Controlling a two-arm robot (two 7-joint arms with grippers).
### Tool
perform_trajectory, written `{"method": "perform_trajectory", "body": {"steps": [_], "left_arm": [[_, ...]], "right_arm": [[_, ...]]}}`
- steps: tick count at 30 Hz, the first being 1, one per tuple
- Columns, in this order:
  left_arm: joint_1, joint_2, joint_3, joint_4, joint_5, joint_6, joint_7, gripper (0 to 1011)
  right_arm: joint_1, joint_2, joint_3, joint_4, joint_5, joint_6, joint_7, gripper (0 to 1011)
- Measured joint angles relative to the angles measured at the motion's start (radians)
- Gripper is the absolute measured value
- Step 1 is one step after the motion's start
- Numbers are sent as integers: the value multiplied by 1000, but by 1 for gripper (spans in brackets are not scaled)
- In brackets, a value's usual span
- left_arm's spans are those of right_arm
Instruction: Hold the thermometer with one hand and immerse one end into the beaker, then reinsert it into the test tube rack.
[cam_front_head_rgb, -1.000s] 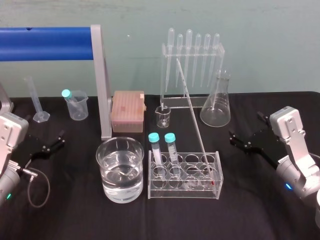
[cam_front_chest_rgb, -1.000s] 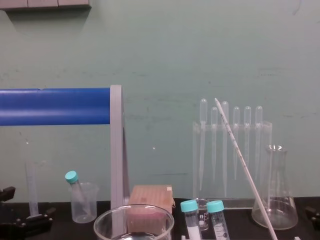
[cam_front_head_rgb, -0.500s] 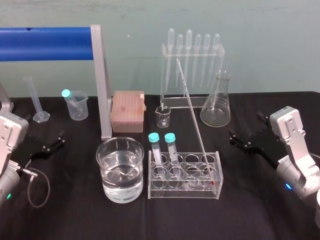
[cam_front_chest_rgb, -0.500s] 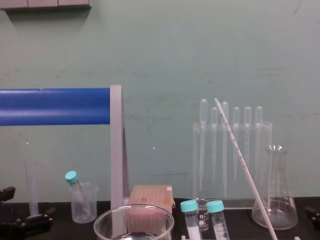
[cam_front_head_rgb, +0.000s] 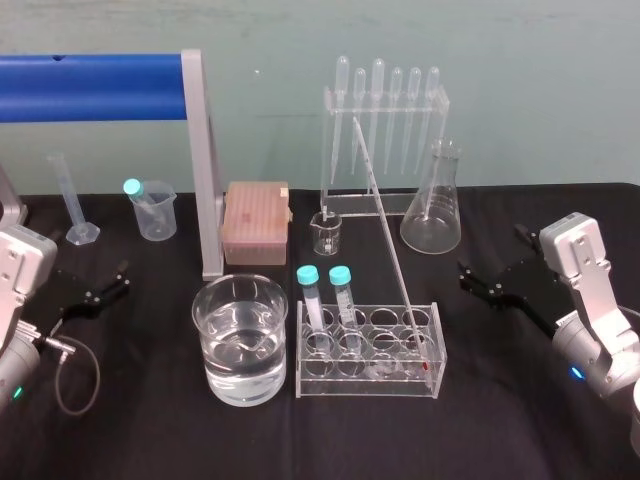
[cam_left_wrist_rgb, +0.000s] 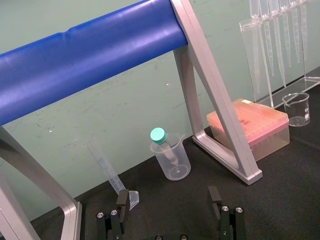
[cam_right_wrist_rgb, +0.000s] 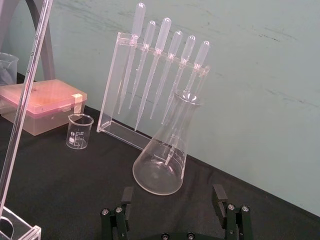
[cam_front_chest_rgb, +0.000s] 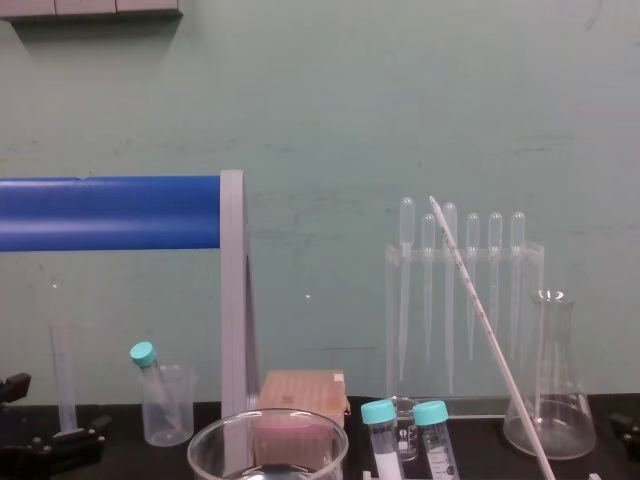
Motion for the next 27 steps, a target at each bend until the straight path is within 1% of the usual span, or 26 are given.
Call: {"method": "perform_trajectory", "body": {"steps": [10, 11, 13, 14, 17, 18, 20, 21, 24, 26, 27], "left_arm": [[0, 0, 0, 0, 0, 0, 0, 1008], [0, 0, 0, 0, 0, 0, 0, 1008], [0, 0, 0, 0, 0, 0, 0, 1008], [0, 0, 0, 0, 0, 0, 0, 1008], [0, 0, 0, 0, 0, 0, 0, 1008], [0, 0, 0, 0, 0, 0, 0, 1008], [0, 0, 0, 0, 0, 0, 0, 1008], [0, 0, 0, 0, 0, 0, 0, 1008], [0, 0, 0, 0, 0, 0, 0, 1008], [0, 0, 0, 0, 0, 0, 0, 1008], [0, 0, 0, 0, 0, 0, 0, 1008]], "right_arm": [[-1, -1, 4, 0, 1, 0, 0, 1004], [-6, -7, 20, -6, 14, 0, 0, 1004], [-13, -14, 40, -17, 35, 0, 0, 1004], [-21, -21, 62, -31, 62, -3, 5, 1004], [-33, -32, 92, -61, 106, -9, 17, 1004], [-39, -38, 111, -85, 132, -12, 27, 1004], [-41, -44, 126, -108, 154, -15, 37, 1004], [-42, -51, 139, -134, 178, -16, 52, 1004], [-39, -63, 155, -169, 208, -18, 75, 1004], [-30, -76, 167, -210, 239, -18, 109, 1004], [-30, -76, 167, -210, 239, -18, 109, 1004]]}}
